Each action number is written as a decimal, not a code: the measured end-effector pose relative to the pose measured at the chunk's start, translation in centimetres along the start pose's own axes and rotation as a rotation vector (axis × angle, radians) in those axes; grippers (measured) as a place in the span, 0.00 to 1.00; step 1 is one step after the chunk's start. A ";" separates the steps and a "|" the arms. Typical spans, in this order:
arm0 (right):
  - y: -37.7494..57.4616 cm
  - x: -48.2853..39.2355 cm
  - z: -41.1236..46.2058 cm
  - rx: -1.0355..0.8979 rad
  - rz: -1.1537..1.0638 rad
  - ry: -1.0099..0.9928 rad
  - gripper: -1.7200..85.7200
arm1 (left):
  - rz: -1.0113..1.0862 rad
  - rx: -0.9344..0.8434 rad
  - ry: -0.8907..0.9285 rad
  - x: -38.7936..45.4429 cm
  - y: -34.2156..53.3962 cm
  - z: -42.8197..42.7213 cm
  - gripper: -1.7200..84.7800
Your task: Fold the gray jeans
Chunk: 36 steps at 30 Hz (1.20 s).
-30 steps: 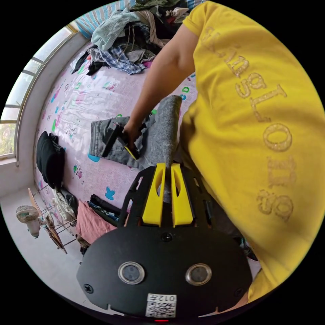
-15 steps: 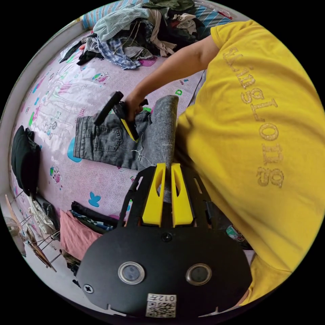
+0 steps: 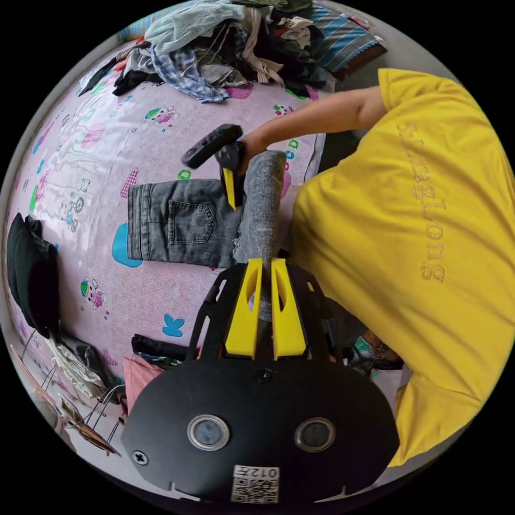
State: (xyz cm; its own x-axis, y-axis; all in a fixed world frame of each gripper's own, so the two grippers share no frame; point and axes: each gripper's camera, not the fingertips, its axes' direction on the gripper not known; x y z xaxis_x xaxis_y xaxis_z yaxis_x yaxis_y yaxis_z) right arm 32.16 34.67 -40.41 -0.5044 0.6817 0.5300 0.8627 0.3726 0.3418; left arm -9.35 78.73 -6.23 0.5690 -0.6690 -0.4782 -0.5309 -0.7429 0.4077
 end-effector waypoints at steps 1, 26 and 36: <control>0.9 0.9 -1.8 0.097 0.066 -0.044 0.02 | -0.007 -0.007 0.028 -2.6 0.1 -0.7 0.03; 9.4 -7.3 -7.7 0.515 0.358 -0.105 0.02 | -0.232 -0.075 0.156 -39.7 4.9 -4.5 0.04; 0.3 -12.4 -8.1 0.502 0.241 0.270 0.02 | -0.653 0.308 -0.014 -41.4 17.4 -10.7 0.03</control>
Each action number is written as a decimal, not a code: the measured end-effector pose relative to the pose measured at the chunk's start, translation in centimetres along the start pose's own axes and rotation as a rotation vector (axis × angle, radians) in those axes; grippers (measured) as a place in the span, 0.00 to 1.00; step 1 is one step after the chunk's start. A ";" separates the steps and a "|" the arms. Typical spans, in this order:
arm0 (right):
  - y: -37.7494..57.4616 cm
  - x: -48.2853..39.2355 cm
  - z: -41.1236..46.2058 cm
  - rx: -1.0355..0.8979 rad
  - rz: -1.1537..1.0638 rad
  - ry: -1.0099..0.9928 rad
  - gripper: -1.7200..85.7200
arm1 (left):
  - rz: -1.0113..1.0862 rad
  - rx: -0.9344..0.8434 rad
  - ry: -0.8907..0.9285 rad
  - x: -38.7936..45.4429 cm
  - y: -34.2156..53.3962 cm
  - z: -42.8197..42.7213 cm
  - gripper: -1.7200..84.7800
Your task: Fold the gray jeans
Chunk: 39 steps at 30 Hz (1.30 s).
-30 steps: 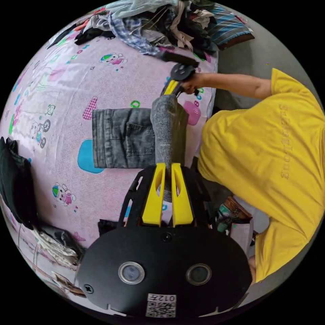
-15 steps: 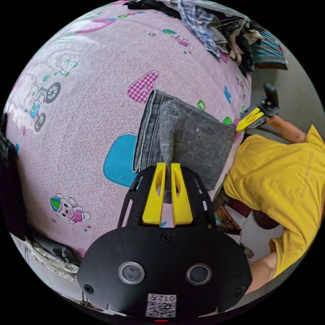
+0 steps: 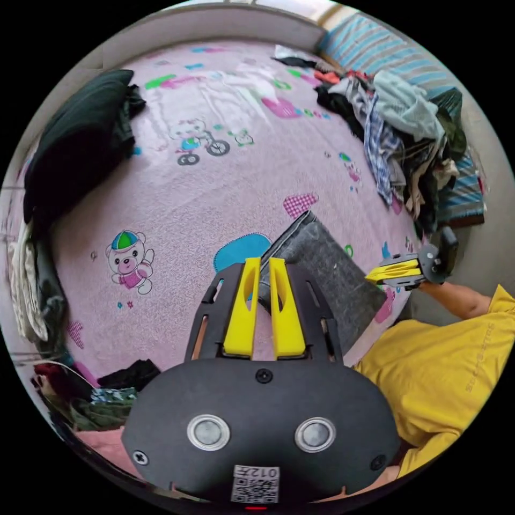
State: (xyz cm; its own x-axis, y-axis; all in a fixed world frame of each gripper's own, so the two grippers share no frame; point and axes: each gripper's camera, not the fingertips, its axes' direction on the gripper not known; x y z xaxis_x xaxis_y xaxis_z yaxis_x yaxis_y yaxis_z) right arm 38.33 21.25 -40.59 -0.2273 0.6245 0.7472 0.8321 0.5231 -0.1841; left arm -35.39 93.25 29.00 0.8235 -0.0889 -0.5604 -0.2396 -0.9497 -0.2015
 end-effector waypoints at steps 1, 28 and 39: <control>-1.5 -0.6 0.5 0.017 -0.019 0.027 0.02 | -0.021 0.069 0.008 -0.3 1.8 -1.2 0.03; 0.4 -7.2 4.0 -0.106 -0.173 0.057 0.02 | -0.144 0.192 0.110 -4.7 18.8 -1.5 0.02; 5.7 -6.2 10.3 -0.233 -0.141 0.225 0.02 | -0.196 -0.052 0.152 -4.1 23.5 6.2 0.02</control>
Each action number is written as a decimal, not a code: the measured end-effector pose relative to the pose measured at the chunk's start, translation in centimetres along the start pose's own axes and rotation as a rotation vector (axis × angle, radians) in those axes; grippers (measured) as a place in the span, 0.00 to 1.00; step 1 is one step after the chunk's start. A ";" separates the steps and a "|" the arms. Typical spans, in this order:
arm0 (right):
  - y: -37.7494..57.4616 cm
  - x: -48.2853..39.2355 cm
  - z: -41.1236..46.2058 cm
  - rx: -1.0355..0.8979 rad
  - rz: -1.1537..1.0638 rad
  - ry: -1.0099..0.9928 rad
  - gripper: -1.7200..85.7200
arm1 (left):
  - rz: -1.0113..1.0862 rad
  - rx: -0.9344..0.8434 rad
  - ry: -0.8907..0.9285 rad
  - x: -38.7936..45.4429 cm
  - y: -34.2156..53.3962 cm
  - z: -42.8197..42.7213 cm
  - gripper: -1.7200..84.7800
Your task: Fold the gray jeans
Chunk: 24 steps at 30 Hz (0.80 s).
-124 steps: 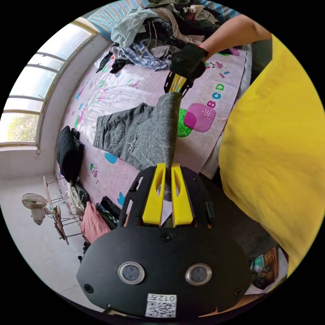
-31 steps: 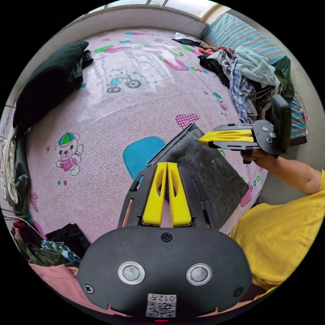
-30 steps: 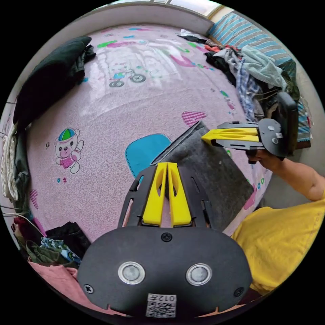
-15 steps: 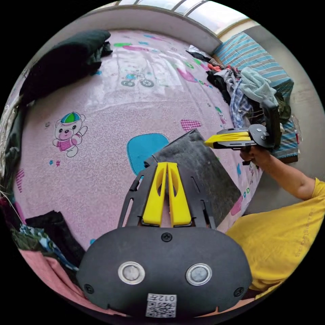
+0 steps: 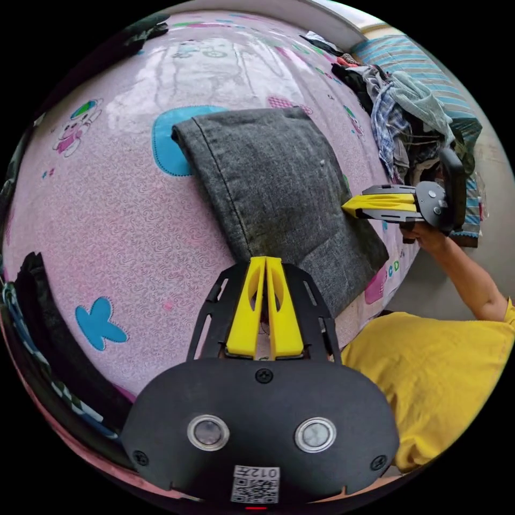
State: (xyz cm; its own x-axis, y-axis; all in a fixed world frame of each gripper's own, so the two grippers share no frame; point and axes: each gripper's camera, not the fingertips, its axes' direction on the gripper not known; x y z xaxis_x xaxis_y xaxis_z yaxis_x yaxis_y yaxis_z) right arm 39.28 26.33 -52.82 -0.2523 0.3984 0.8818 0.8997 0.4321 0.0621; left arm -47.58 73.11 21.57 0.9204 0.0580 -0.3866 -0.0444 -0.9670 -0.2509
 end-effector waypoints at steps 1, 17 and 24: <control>0.8 -0.2 -0.5 0.002 0.017 0.042 0.02 | -0.019 0.016 -0.031 0.2 0.8 -0.6 0.02; 18.4 -1.3 1.0 0.152 -0.003 0.042 0.04 | 0.289 0.075 -0.005 14.5 6.5 4.8 0.02; 18.1 0.0 3.0 0.144 -0.063 -0.097 0.04 | 0.317 -0.085 -0.161 16.4 5.3 9.9 0.02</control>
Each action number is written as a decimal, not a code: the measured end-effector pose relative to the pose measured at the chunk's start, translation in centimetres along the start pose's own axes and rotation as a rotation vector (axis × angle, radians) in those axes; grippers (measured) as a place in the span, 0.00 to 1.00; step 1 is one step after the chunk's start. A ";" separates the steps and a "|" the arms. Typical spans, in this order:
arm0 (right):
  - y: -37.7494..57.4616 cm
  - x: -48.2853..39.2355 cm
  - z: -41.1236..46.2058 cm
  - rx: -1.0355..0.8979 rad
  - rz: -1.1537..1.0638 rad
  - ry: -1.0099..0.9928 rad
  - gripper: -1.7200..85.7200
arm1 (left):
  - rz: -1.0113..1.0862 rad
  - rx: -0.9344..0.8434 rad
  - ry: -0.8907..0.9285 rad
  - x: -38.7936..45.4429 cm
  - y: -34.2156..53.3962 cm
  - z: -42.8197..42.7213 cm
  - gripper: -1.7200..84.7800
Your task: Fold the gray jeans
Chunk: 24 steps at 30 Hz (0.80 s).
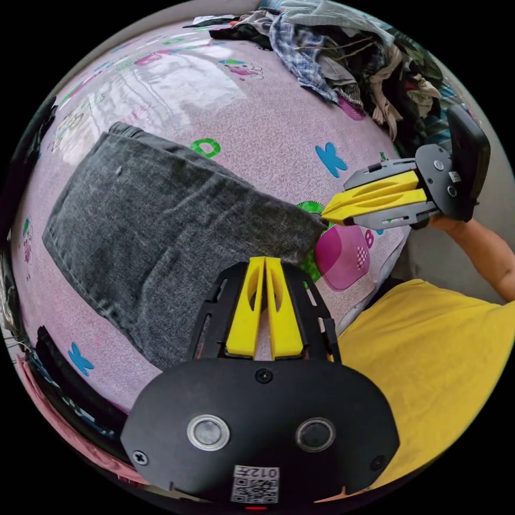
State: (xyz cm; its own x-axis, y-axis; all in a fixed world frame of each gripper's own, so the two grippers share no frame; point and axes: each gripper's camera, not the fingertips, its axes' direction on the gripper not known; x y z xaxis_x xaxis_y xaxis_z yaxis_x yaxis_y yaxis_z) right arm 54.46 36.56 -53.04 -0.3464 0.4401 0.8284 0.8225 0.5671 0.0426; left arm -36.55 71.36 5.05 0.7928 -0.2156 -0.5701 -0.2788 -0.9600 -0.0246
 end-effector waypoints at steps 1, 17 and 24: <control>-0.2 0.3 0.6 -0.020 -0.007 0.004 0.04 | -0.027 -0.002 0.021 -0.2 0.1 0.5 0.03; -4.2 -4.0 3.6 -0.013 -0.168 0.114 0.02 | -0.466 0.126 -0.058 -5.9 11.9 -0.7 0.02; -7.1 -2.9 7.6 -0.211 -0.165 0.143 0.02 | -0.418 0.024 -0.078 -6.8 10.9 2.6 0.02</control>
State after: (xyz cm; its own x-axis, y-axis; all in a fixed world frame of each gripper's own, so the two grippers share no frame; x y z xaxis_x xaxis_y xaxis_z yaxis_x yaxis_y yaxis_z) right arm 46.13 36.58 -59.98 -0.4287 0.2433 0.8700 0.8412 0.4588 0.2862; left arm -46.38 62.86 6.54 0.7970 0.2061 -0.5678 0.0445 -0.9575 -0.2851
